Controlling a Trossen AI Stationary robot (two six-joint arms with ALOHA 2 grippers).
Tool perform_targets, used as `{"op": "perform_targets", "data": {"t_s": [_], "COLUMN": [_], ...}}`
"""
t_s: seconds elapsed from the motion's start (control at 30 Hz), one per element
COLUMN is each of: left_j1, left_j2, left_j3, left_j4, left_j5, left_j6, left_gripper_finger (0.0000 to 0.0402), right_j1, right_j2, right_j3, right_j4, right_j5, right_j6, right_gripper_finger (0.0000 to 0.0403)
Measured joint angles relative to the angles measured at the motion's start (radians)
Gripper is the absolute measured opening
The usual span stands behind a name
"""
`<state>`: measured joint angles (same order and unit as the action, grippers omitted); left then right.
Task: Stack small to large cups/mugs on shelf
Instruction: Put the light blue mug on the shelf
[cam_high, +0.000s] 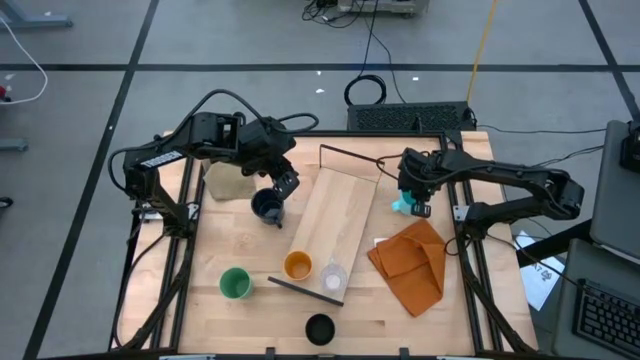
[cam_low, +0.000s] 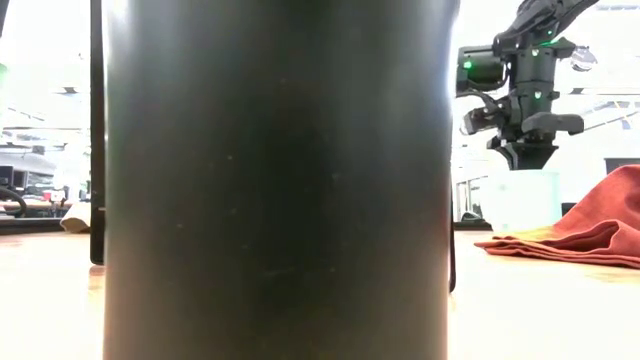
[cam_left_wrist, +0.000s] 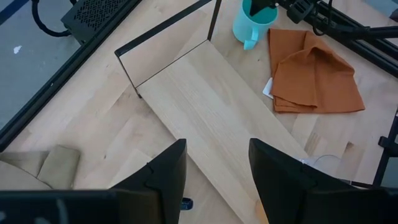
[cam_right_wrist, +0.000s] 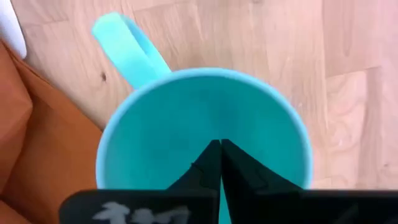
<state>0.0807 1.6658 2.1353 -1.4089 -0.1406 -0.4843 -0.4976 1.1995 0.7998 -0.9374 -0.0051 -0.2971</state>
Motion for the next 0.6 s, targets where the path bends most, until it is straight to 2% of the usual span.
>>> {"op": "perform_targets", "data": {"t_s": [0.17,0.27,0.37,0.47,0.6], "left_j1": [0.0,0.0,0.0,0.0,0.0], "left_j2": [0.0,0.0,0.0,0.0,0.0], "left_j3": [0.0,0.0,0.0,0.0,0.0], "left_j4": [0.001,0.006,0.013,0.015,0.015], "left_j5": [0.0,0.0,0.0,0.0,0.0], "left_j6": [0.0,0.0,0.004,0.007,0.007], "left_gripper_finger": [0.0175,0.0175,0.0175,0.0175,0.0175], "right_j1": [0.001,0.001,0.006,0.02,0.066], "right_j2": [0.0,0.0,-0.001,-0.002,-0.002], "right_j3": [0.052,0.112,0.181,0.242,0.262], "right_j4": [-0.042,-0.083,-0.134,-0.181,-0.222], "right_j5": [-0.047,-0.074,-0.088,-0.125,-0.176], "right_j6": [0.026,0.039,0.057,0.107,0.182], "right_gripper_finger": [0.0,0.0015,0.0054,0.011,0.0183]}}
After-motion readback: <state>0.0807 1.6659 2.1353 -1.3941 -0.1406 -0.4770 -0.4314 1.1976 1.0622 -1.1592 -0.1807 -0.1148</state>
